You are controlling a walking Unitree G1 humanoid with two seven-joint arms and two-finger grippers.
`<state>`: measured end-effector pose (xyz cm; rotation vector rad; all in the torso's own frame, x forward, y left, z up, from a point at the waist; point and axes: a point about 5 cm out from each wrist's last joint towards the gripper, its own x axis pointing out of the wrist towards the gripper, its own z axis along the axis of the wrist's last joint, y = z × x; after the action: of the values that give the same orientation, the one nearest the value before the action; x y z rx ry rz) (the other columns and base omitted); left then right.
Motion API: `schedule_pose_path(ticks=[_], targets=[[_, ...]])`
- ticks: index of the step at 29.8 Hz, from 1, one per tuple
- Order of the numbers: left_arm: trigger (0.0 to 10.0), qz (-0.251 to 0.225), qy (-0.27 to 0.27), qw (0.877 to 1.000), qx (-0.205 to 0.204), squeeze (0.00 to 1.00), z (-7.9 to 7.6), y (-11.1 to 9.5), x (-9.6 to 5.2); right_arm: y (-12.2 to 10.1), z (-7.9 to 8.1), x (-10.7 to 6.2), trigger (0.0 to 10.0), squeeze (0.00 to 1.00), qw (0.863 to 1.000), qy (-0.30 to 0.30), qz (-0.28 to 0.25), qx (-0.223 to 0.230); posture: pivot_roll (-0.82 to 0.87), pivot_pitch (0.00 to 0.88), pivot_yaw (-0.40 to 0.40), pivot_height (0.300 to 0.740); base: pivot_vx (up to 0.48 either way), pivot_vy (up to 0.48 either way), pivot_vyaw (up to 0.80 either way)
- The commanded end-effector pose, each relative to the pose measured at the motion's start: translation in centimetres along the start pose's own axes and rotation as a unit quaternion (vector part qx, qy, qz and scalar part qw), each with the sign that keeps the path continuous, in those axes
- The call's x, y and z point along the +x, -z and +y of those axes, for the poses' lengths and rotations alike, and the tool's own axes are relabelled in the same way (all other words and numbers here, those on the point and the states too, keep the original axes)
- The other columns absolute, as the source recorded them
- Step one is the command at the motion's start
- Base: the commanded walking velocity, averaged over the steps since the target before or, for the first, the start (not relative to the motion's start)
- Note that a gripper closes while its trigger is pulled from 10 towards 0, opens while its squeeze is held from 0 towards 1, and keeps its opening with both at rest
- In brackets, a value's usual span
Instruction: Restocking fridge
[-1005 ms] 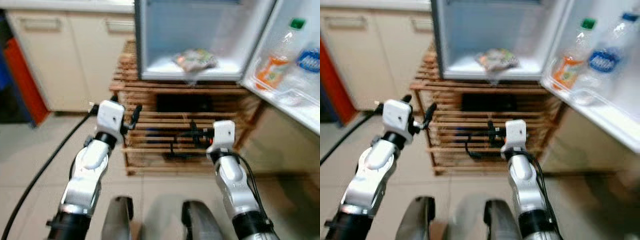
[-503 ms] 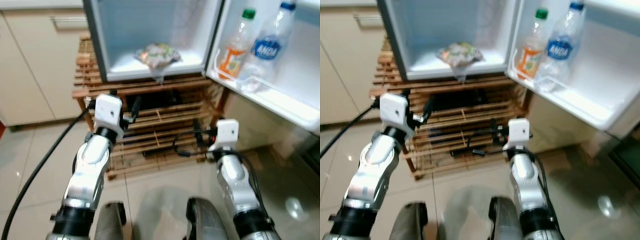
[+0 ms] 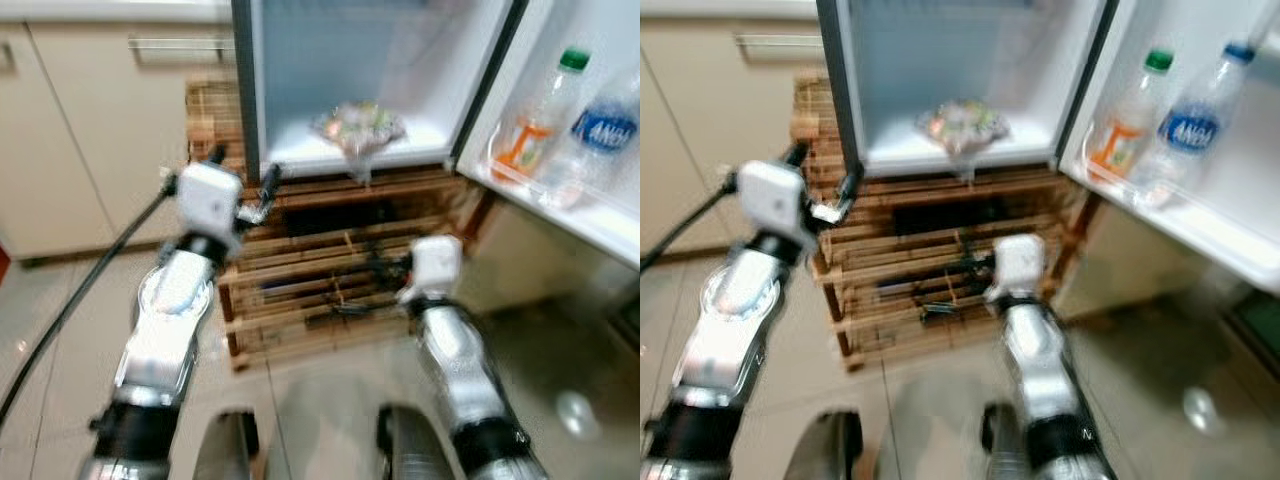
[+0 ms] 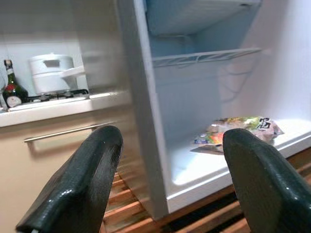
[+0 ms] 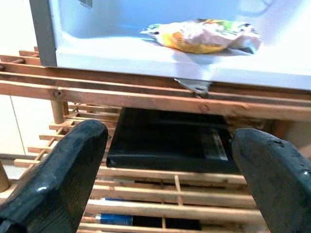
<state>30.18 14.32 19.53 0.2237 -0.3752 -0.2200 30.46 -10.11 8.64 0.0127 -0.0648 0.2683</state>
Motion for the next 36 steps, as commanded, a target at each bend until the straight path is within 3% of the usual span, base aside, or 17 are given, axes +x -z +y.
schedule_pose_path(ticks=[1, 6, 18, 21, 26, 30, 32, 36], targets=[[10.0, -0.004, 0.024, 1.000, -0.003, 0.00, -1.2, -0.4, 0.5, 0.1, -1.6, -0.3, 10.0, 0.00, 1.000, 0.025, 0.006, -0.006, -0.04, 0.000, -0.039, 0.591, 0.480, 0.000, -0.80], [10.0, 0.006, 0.045, 0.999, 0.006, 0.00, -1.8, -0.2, 0.7, 0.0, -1.8, -0.2, 10.0, 0.00, 0.999, 0.032, 0.001, -0.004, -0.04, 0.000, -0.033, 0.591, 0.473, 0.000, -0.76], [10.0, 0.023, 0.059, 0.998, -0.002, 0.00, -2.6, 0.3, 0.6, -0.6, -2.3, 0.2, 10.0, 0.00, 0.999, 0.042, -0.011, -0.004, -0.04, 0.000, -0.032, 0.591, 0.000, 0.000, 0.00], [10.0, 0.023, 0.060, 0.998, -0.006, 0.00, -2.6, 0.2, 0.5, -1.3, -2.4, 1.1, 10.0, 0.00, 0.998, 0.055, -0.018, -0.001, -0.04, 0.000, -0.028, 0.591, 0.000, 0.000, 0.00], [10.0, 0.028, 0.062, 0.998, -0.016, 0.00, -2.4, 0.3, 0.3, -3.5, -1.5, 3.9, 10.0, 0.00, 0.998, 0.058, -0.037, 0.004, -0.03, 0.000, -0.018, 0.591, 0.000, 0.000, 0.00], [10.0, 0.077, 0.098, 0.992, 0.007, 0.00, -1.0, 1.7, -1.2, -5.0, -0.3, 6.8, 10.0, 0.00, 0.998, 0.058, -0.019, 0.027, 0.02, 0.000, -0.032, 0.591, 0.000, 0.000, 0.00], [10.0, 0.108, 0.109, 0.988, 0.019, 0.00, 0.6, 2.4, -2.0, -5.2, 0.1, 7.7, 10.0, 0.00, 0.998, 0.059, 0.000, 0.037, 0.05, 0.000, -0.041, 0.591, 0.000, 0.000, 0.00], [10.0, 0.122, 0.093, 0.987, 0.044, 0.00, 3.4, 1.9, -3.1, -5.3, 0.5, 8.5, 10.0, 0.00, 0.996, 0.066, 0.029, 0.051, 0.10, 0.000, -0.054, 0.591, 0.000, 0.000, 0.00]])
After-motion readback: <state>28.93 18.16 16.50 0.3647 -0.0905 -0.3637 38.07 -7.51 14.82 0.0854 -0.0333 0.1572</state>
